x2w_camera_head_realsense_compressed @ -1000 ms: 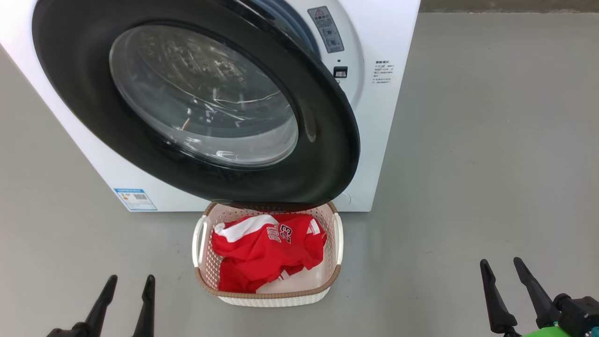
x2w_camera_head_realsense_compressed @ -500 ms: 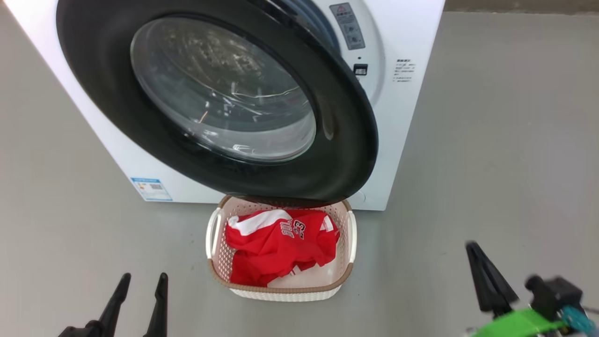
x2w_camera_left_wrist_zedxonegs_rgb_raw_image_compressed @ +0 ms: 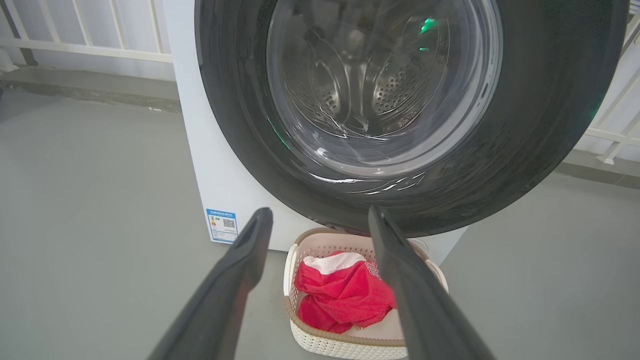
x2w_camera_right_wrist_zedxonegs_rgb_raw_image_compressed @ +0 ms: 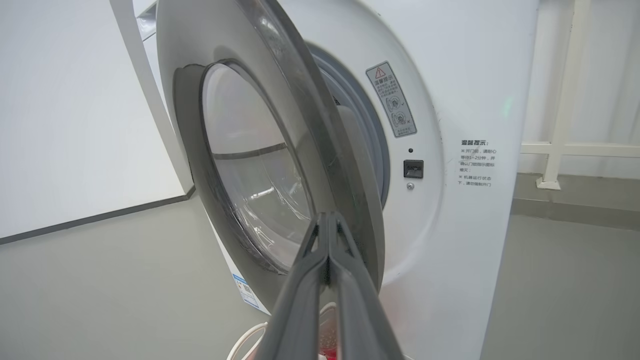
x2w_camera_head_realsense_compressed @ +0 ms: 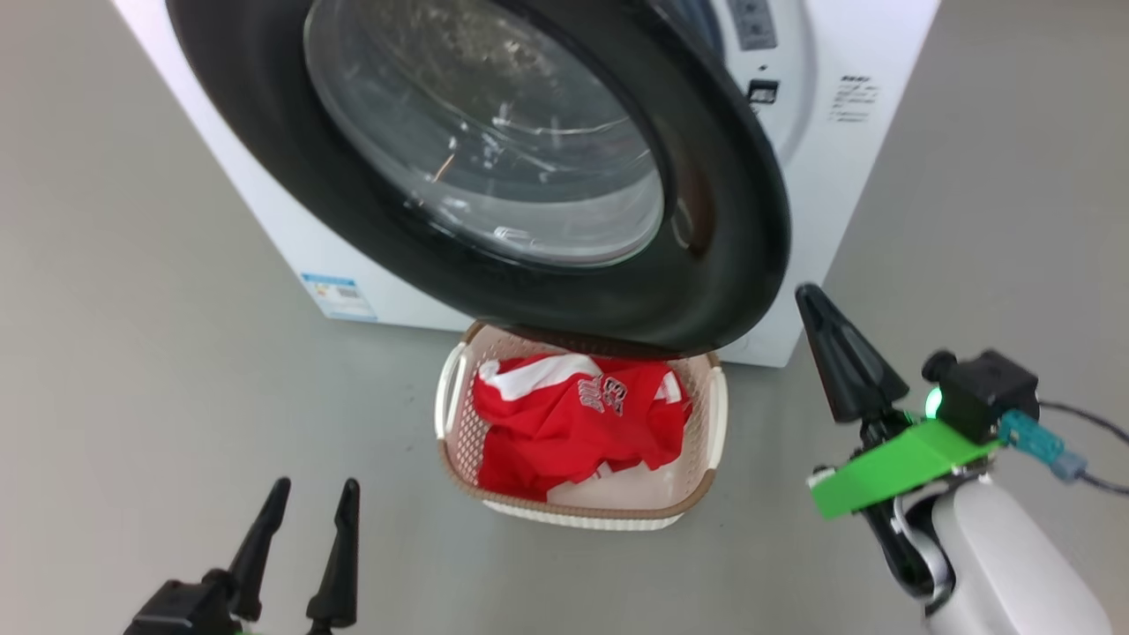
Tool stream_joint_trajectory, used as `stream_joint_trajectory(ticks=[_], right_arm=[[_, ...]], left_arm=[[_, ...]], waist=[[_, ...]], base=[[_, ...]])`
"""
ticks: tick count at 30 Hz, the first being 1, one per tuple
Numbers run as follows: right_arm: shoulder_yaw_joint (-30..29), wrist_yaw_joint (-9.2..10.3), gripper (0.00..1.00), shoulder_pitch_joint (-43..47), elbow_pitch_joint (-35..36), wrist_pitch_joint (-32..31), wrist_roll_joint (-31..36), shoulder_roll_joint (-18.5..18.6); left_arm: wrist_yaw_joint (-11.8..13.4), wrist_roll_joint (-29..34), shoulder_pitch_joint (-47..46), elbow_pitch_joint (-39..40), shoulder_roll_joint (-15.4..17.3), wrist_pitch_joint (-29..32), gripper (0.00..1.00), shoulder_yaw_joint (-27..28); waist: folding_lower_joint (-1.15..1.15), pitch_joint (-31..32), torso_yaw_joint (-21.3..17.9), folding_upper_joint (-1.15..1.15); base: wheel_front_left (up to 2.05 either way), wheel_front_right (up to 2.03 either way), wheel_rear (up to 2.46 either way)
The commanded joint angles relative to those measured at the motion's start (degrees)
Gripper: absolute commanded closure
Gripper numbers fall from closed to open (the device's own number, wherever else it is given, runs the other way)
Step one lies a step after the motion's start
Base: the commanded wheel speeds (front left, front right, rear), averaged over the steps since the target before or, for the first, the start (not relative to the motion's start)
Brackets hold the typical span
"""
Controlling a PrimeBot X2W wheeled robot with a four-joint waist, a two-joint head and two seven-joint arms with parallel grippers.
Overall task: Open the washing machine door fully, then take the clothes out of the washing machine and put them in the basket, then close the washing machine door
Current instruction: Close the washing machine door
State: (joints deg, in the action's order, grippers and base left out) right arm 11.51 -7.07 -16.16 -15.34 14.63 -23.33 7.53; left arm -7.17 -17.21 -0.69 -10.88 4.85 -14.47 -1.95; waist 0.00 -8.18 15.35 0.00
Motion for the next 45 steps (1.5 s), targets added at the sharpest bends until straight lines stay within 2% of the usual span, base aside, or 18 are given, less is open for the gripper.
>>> stream_joint_trajectory(ticks=[1, 12, 33, 45], right_arm=[[1.69, -0.42, 1.0, -2.36, 1.02, 0.37, -0.39, 0.41], [2.32, -0.42, 1.0, -10.96, -1.01, 0.37, -0.71, 1.53], [-2.97, -0.42, 1.0, -22.53, -1.12, 0.37, -0.85, 3.77], [-7.24, -0.42, 1.0, -28.28, -1.46, 0.37, -0.66, 2.8]], left_arm=[[-0.32, -0.22, -2.41, 1.39, 0.51, -0.52, 0.0, 1.71], [-0.32, -1.4, -6.21, 1.28, -1.04, -0.52, 0.0, 0.21], [-0.32, -3.44, -12.5, 1.89, -1.82, -0.52, 0.0, -3.23], [-0.32, -4.24, -13.98, 1.96, -1.94, -0.52, 0.0, -3.49]], waist=[[0.0, -2.16, 2.06, 0.0], [0.0, -7.94, 5.29, 0.0], [0.0, -17.41, 8.33, 0.0], [0.0, -19.82, 8.38, 0.0]], base=[[0.0, 0.0, 0.0], [0.0, 0.0, 0.0], [0.0, 0.0, 0.0], [0.0, 0.0, 0.0]])
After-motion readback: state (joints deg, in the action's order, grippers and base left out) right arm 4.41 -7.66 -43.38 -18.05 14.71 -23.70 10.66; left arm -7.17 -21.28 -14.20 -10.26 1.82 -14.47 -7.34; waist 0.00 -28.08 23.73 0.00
